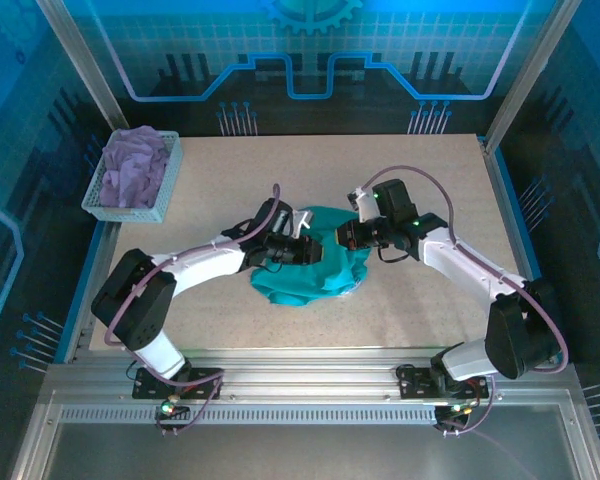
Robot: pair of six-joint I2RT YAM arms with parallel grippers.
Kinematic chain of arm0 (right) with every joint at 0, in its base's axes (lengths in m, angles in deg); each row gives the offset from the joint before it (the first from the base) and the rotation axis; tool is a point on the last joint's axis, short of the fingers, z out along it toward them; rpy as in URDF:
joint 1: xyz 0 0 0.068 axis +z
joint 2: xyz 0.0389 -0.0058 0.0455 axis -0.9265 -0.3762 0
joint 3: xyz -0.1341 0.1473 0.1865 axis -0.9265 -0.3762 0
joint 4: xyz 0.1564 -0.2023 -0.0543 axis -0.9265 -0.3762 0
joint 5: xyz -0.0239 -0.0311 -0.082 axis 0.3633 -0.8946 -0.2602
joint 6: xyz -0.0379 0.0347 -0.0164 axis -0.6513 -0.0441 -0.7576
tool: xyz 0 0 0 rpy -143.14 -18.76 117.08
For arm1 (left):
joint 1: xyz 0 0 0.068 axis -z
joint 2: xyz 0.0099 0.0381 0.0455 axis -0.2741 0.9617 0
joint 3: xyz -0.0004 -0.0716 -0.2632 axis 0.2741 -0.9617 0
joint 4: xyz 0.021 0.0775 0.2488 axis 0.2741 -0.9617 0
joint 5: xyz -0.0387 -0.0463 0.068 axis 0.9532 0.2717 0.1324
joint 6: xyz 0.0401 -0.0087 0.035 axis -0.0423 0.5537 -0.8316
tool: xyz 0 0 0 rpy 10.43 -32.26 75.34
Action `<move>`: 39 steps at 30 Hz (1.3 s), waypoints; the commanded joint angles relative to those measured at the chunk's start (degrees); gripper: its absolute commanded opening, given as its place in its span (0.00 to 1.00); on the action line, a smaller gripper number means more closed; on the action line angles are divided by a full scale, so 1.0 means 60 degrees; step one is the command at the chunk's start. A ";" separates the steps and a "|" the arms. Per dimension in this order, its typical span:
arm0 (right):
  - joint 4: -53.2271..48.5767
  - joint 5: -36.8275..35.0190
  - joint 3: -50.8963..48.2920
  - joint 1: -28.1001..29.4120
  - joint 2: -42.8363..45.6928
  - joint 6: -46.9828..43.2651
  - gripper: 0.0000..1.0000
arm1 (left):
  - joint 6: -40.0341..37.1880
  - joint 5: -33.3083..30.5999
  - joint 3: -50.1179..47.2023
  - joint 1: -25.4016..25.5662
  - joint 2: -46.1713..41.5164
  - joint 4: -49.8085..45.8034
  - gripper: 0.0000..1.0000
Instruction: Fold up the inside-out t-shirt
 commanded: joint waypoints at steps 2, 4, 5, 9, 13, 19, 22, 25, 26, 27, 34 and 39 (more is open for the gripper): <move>0.0131 -0.0142 -0.0086 -0.0164 0.0402 -0.0089 0.01 | -0.0492 0.0430 0.0480 -0.0245 -0.0631 -0.0161 0.00; 0.0070 -0.0399 -0.0155 -0.0146 0.0588 -0.0468 0.07 | -0.0817 0.0408 0.0516 -0.0327 -0.1402 -0.0513 0.00; 0.0114 -0.0467 -0.0206 -0.0134 0.0707 -0.0665 0.10 | -0.1052 0.0400 0.0586 -0.0338 -0.1737 -0.0752 0.00; 0.0828 -0.0416 -0.0594 0.0066 0.1578 -0.1345 0.29 | -0.2033 0.0337 0.1234 -0.0329 -0.2961 -0.2095 0.00; 0.1082 -0.0550 -0.0727 0.0217 0.2391 -0.1907 0.40 | -0.2834 -0.0041 0.2018 -0.0327 -0.3596 -0.3364 0.00; 0.1519 0.0761 -0.0592 0.0311 0.3100 -0.2644 0.49 | -0.3860 -0.0569 0.3640 -0.0327 -0.3627 -0.5767 0.05; 0.1568 0.1670 -0.0338 0.0583 0.2882 -0.2919 0.58 | -0.4115 -0.0974 0.4354 -0.0328 -0.3372 -0.6883 0.07; 0.1528 0.1575 -0.0072 0.1093 0.2436 -0.3047 0.61 | -0.4159 -0.1046 0.4711 -0.0331 -0.3218 -0.7387 0.08; 0.1646 0.1627 0.0010 0.1201 0.2179 -0.2952 0.62 | -0.4090 -0.0959 0.4679 -0.0335 -0.3229 -0.7311 0.08; 0.1791 0.1664 0.0101 0.1309 0.1927 -0.2793 0.62 | -0.4020 -0.0848 0.4630 -0.0330 -0.3244 -0.7177 0.08; 0.2836 0.2188 0.0296 0.1682 0.1024 -0.1933 0.36 | -0.3932 -0.1220 0.4647 -0.0330 -0.3160 -0.7038 0.09; 0.3768 0.2361 0.0046 0.1784 0.0774 -0.1183 0.08 | -0.3744 -0.1490 0.4655 -0.0341 -0.3043 -0.6781 0.14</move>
